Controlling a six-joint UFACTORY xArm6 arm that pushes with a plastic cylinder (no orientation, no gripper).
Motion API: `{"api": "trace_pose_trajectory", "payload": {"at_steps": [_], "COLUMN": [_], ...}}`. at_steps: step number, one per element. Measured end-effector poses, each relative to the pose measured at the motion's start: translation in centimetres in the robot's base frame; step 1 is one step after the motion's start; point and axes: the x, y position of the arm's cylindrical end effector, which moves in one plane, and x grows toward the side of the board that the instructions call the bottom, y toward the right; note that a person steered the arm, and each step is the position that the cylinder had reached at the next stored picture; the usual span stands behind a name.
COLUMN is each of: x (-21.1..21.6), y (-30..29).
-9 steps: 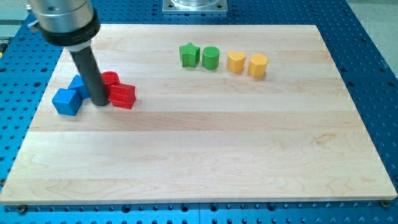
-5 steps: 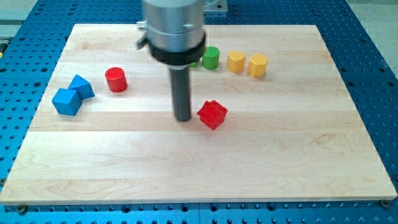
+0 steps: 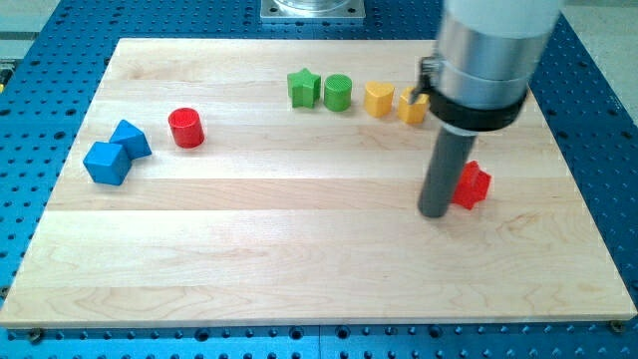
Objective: Move the red blocks towards the center right side of the board
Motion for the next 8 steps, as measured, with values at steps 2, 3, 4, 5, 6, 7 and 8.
{"api": "trace_pose_trajectory", "payload": {"at_steps": [2, 3, 4, 5, 6, 7, 8], "x": [-1.7, 1.1, -2.2, -8.0, -16.4, -17.6, -14.0], "y": [5.2, -1.9, -15.6, -22.2, -22.6, -31.5, -30.0]}}
